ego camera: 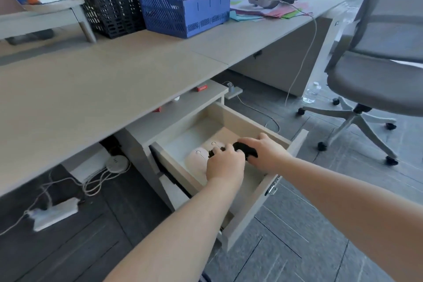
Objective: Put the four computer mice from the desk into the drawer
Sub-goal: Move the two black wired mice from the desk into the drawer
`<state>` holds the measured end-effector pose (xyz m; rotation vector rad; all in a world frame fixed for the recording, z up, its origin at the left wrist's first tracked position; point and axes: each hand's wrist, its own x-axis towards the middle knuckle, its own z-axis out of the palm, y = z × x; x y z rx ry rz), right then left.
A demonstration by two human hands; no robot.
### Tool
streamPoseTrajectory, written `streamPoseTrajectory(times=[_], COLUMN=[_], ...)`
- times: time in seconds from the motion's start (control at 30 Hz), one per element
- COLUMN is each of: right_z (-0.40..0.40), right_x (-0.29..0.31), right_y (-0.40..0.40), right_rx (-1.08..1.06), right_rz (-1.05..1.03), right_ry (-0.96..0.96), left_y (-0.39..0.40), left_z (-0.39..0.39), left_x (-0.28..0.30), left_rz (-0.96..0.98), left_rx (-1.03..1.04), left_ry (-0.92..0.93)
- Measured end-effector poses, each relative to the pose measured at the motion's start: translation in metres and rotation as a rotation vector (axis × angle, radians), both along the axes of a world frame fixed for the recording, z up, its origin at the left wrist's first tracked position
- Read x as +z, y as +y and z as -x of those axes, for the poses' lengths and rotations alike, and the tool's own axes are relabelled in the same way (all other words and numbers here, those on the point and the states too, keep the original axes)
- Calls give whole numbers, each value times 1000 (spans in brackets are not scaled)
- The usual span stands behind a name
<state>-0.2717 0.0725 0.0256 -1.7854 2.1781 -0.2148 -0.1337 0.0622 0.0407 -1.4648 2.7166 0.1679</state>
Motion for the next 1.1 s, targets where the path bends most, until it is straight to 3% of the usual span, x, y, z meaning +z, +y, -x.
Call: streamPoseTrajectory(times=[0.53, 0.8, 1.1], right_z=[-6, -5, -10], right_x=[-24, -29, -26], right_y=[-23, -28, -32], right_rx=[221, 281, 272], right_rz=[-319, -472, -475], right_ry=[274, 267, 327], left_y=[1, -1, -8], left_z=[15, 11, 9], left_x=[-66, -78, -66], left_rz=[-130, -282, -301], left_rx=[75, 137, 134], left_ry=[-31, 48, 61])
